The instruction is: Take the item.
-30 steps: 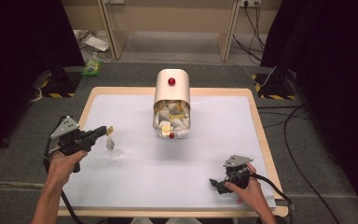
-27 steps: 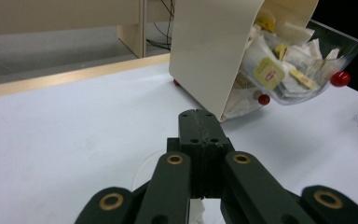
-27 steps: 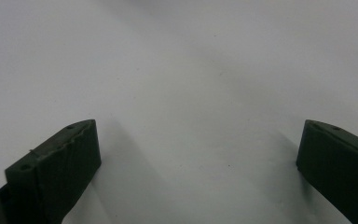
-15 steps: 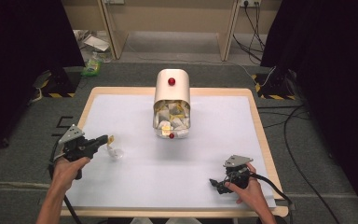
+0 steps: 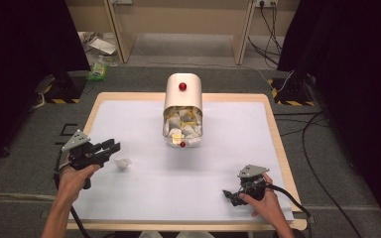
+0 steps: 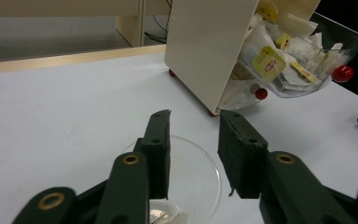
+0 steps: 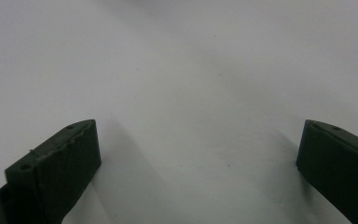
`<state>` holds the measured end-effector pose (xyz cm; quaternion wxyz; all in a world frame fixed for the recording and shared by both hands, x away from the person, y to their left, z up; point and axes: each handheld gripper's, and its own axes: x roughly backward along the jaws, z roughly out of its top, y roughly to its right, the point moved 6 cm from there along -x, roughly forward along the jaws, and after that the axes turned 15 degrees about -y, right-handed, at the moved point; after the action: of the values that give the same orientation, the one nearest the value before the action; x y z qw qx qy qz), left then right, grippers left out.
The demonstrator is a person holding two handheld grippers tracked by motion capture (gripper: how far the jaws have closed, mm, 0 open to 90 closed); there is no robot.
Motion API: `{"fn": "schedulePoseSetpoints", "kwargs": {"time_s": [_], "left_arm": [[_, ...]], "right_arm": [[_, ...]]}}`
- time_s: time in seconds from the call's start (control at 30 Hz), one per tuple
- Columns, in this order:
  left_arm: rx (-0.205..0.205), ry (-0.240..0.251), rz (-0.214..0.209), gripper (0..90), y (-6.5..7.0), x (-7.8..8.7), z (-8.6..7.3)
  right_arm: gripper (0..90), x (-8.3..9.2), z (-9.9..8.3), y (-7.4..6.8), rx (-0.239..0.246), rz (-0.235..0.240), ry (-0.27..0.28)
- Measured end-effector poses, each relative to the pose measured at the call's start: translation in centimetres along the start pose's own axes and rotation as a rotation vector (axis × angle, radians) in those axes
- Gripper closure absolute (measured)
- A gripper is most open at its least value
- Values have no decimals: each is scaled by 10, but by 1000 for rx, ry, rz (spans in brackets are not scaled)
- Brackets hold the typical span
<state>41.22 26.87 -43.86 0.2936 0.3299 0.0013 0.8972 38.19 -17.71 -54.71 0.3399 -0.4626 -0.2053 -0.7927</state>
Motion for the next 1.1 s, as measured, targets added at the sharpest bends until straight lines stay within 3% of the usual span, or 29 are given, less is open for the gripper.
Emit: {"fn": "schedulePoseSetpoints", "kwargs": {"time_s": [0.13, 0.37, 0.47, 0.83, 1.1], "left_arm": [[15, 1, -11, 479, 4, -1, 1], [24, -9, -14, 361, 10, -4, 1], [34, -18, -7, 238, 14, -6, 1], [11, -12, -50, 183, 40, -17, 3], [-7, -17, -71, 188, 61, -26, -6]], "right_arm": [[2, 0, 0, 0, 0, 0, 0], [2, 0, 0, 0, 0, 0, 0], [2, 0, 0, 0, 0, 1, 0], [2, 0, 0, 0, 0, 0, 0], [2, 0, 0, 0, 0, 1, 0]]}}
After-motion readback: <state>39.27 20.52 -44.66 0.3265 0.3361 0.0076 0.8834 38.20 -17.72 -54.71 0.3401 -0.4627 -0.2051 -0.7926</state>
